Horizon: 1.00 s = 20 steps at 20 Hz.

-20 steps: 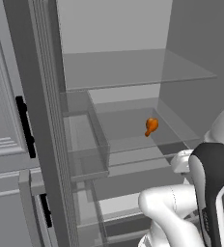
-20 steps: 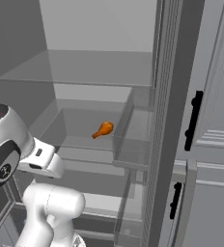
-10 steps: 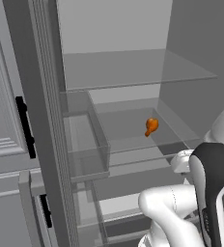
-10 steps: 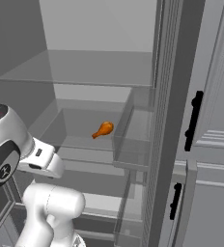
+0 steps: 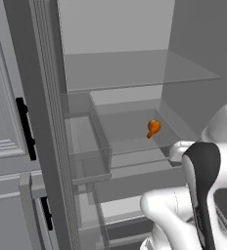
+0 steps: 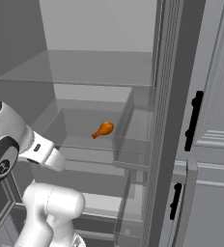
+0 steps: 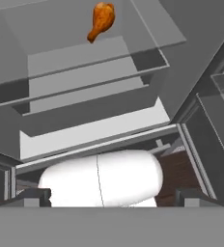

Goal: Place one lemon and one chicken drumstick in each tupperware on the nearby counter, to pack two identical lunches.

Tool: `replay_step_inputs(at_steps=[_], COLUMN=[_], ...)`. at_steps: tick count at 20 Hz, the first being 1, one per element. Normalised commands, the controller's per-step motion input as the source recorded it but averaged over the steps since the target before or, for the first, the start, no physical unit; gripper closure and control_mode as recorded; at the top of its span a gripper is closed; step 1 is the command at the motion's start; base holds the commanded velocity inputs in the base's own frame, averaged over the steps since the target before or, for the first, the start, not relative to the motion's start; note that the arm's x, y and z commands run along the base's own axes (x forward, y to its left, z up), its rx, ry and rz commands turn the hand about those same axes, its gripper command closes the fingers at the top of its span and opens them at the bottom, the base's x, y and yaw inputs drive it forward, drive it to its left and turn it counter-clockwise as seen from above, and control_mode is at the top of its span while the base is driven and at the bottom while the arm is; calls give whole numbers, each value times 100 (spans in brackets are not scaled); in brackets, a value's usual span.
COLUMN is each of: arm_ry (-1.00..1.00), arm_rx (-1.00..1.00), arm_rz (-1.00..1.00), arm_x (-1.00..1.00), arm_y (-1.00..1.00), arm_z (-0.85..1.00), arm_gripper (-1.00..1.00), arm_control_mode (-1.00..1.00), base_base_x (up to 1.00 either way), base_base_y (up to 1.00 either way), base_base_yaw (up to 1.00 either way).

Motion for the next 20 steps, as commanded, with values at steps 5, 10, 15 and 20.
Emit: replay_step_inputs(at_steps=[5, 10, 15, 20], arm_ry=[-12, -1, -1, -1], arm_rx=[-5, -5, -3, -3], arm_rz=[-21, -12, 0, 3], arm_x=[75, 82, 89, 89], arm_y=[0, -18, -14, -5], arm_z=[-20, -10, -43, -54], arm_gripper=[-100, -100, -100, -100], arm_control_mode=[-100, -100, -100, -100], base_base_x=[0, 0, 0, 0], base_base_y=[0, 0, 0, 0], base_base_yaw=[0, 0, 0, 0])
